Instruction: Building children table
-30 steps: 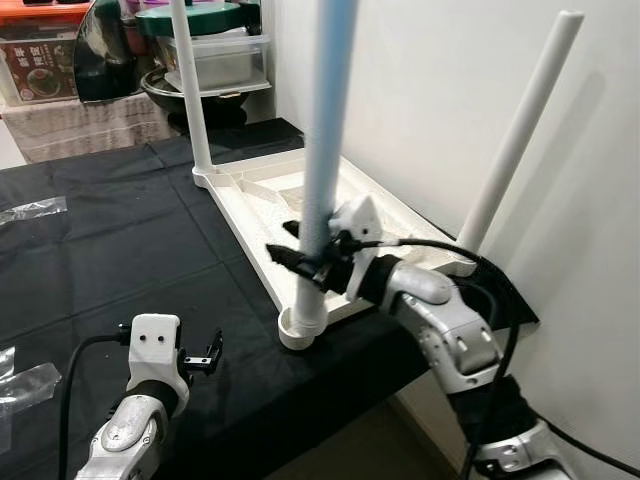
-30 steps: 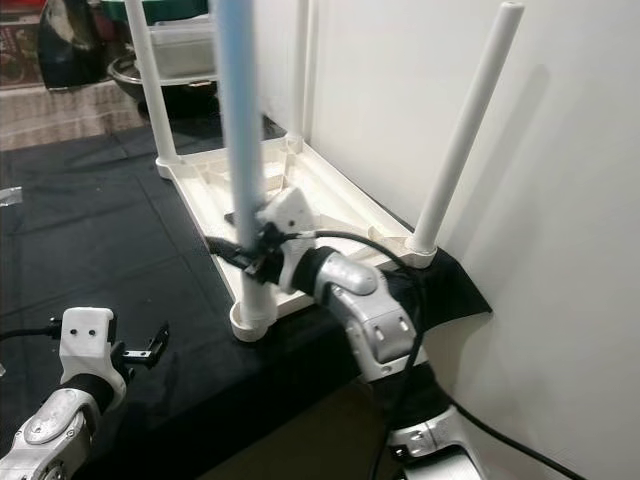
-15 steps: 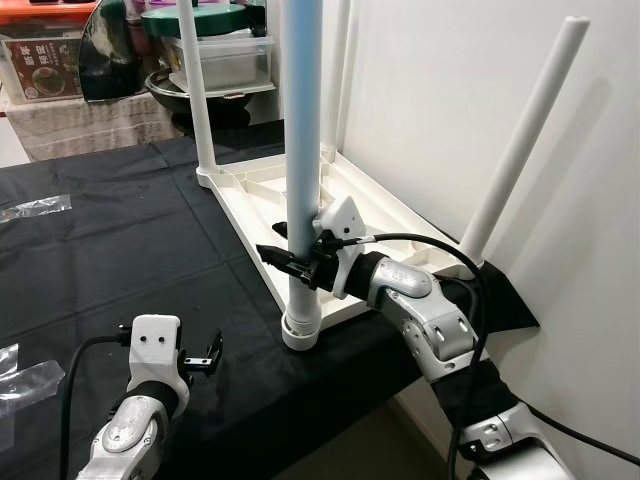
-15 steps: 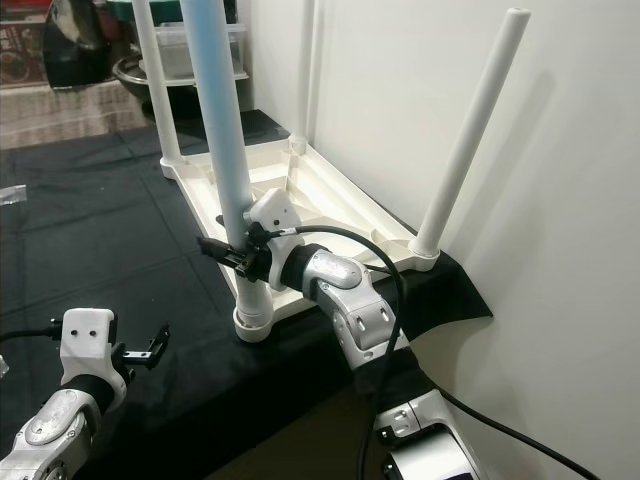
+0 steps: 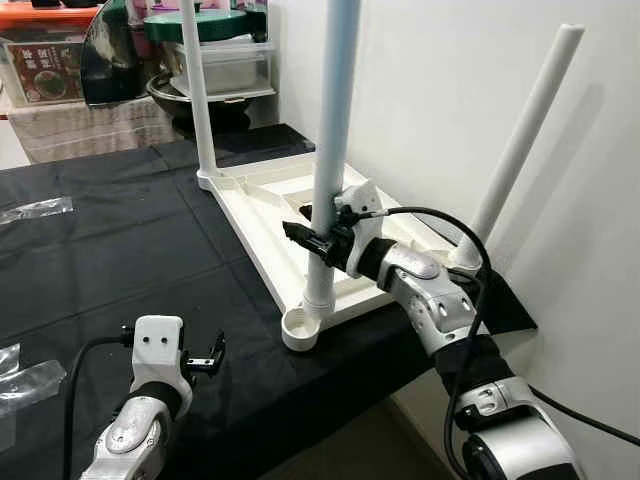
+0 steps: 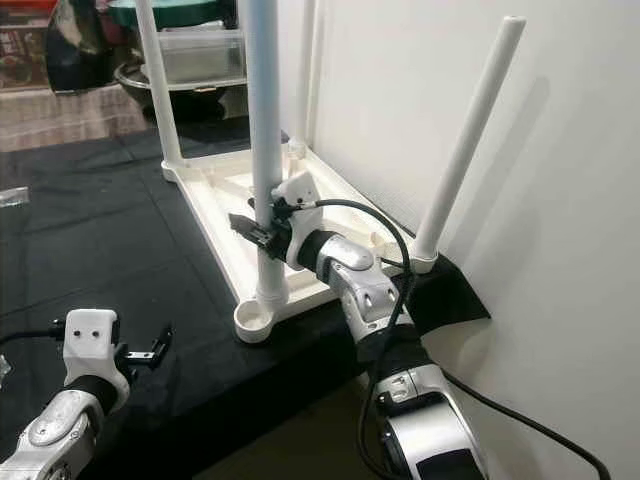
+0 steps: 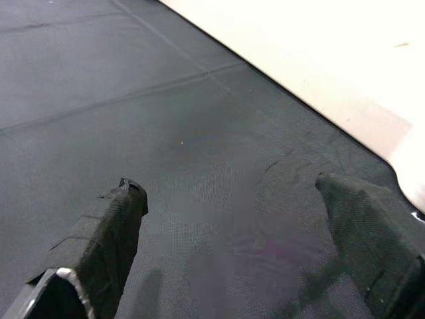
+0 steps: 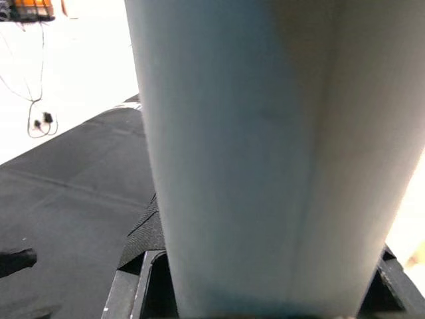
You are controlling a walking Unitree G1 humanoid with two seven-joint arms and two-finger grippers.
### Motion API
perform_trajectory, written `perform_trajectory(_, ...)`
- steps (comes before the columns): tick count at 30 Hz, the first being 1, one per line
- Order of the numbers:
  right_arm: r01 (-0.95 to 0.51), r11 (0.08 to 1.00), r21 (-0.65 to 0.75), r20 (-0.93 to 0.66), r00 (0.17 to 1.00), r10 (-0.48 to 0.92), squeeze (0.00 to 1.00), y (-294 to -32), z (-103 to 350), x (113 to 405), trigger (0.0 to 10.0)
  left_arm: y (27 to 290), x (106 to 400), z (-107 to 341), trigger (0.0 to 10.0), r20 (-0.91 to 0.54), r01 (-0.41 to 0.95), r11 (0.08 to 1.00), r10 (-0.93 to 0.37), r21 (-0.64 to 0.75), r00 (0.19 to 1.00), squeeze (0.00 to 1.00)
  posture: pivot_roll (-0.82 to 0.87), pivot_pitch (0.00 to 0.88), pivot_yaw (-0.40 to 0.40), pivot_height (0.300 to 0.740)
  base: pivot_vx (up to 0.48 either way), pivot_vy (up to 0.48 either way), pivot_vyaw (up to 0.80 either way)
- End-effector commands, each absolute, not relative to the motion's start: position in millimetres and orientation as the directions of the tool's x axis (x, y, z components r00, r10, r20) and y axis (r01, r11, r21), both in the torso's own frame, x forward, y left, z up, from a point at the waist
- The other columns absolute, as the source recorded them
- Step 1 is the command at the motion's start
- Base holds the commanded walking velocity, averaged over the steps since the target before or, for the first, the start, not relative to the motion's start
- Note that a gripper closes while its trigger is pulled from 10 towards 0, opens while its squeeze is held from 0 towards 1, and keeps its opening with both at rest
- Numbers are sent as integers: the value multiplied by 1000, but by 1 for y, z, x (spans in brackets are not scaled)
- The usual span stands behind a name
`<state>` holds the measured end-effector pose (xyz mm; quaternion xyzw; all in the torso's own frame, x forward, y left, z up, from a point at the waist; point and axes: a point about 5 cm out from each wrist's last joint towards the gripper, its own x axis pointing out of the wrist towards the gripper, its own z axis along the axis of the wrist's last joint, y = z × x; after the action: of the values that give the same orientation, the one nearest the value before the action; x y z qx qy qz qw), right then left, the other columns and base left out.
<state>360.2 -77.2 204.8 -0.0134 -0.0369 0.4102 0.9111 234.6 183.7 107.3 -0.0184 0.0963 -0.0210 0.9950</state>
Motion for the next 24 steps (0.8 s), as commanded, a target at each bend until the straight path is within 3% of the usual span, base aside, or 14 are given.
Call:
perform_trajectory(1,-744,668,-30,3,668,744,0,-79,190,358,10000,182,233,105,10000,-207,47,998,-53,-33,977,0,88,0,-97,740,0,0,0)
perform_trajectory(13,-829,531,-177,12,538,843,0,-43,183,327,10000,182,235,104,10000,-212,44,999,-49,-31,976,0,88,0,-93,740,0,0,0)
perform_trajectory(24,-799,584,-141,-55,595,802,0,-66,171,331,10000,183,235,103,10000,-217,39,999,-45,-33,975,0,79,0,-94,740,0,0,0)
